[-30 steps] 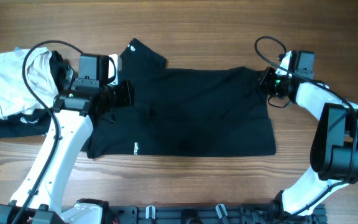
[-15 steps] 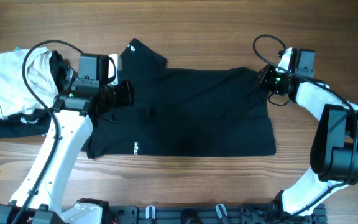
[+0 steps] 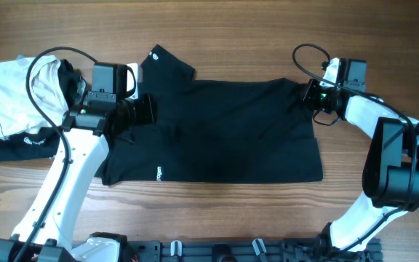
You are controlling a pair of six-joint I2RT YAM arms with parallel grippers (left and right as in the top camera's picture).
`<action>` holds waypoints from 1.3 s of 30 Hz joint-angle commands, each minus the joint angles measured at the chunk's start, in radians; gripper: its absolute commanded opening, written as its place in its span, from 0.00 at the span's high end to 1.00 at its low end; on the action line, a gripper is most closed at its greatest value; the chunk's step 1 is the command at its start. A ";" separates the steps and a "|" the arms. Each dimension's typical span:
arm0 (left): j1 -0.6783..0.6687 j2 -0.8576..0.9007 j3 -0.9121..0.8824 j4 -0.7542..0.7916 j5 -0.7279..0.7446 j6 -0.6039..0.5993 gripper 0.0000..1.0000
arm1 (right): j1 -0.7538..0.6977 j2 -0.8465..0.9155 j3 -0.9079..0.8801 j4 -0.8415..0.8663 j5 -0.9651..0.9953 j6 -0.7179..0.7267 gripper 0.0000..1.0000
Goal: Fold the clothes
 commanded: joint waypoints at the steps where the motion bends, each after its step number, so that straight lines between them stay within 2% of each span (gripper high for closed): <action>1: -0.002 -0.013 0.012 0.003 -0.009 0.016 0.51 | -0.008 0.004 0.000 0.005 -0.024 -0.002 0.96; 10: -0.002 -0.013 0.012 0.000 -0.009 0.016 0.51 | -0.014 -0.032 0.000 -0.052 -0.157 -0.005 0.96; 12: -0.002 -0.013 0.012 0.000 -0.009 0.016 0.51 | -0.014 -0.032 0.000 -0.049 -0.323 -0.108 0.96; 13: -0.002 -0.013 0.012 0.000 -0.009 0.016 0.51 | -0.014 -0.034 0.000 -0.047 -0.341 -0.109 0.96; 17: -0.002 -0.013 0.012 -0.001 -0.009 0.016 0.51 | -0.040 -0.074 0.010 -0.044 -0.198 -0.050 0.96; 18: -0.002 -0.013 0.012 0.000 -0.009 0.016 0.51 | -0.049 -0.079 0.010 -0.048 -0.159 -0.024 0.93; 19: -0.002 -0.013 0.012 0.000 -0.009 0.016 0.51 | -0.053 -0.079 0.010 -0.071 -0.161 -0.012 0.80; 21: -0.002 -0.013 0.012 0.000 -0.009 0.016 0.51 | -0.039 -0.077 0.009 -0.169 -0.164 -0.005 0.76; 24: -0.002 -0.013 0.012 -0.001 -0.009 0.016 0.51 | 0.029 -0.069 -0.020 -0.204 -0.145 0.004 0.58; 28: -0.002 -0.013 0.012 -0.001 -0.009 0.016 0.51 | 0.048 -0.069 -0.022 -0.171 -0.128 0.042 0.52; 31: -0.002 -0.013 0.012 -0.005 -0.009 0.016 0.52 | 0.053 -0.069 -0.027 -0.168 -0.090 0.050 0.53; 32: -0.002 -0.013 0.012 -0.004 -0.009 0.016 0.52 | 0.053 -0.069 -0.028 -0.158 -0.074 0.051 0.59; 34: -0.002 -0.013 0.012 -0.004 -0.009 0.016 0.52 | 0.051 -0.069 -0.028 -0.117 -0.051 0.050 0.90; 35: -0.002 -0.013 0.012 -0.004 -0.009 0.016 0.52 | 0.051 -0.069 -0.028 -0.089 -0.052 0.051 0.96; 39: -0.002 -0.013 0.012 -0.004 -0.009 0.016 0.52 | 0.051 -0.069 -0.026 0.002 -0.100 0.051 0.96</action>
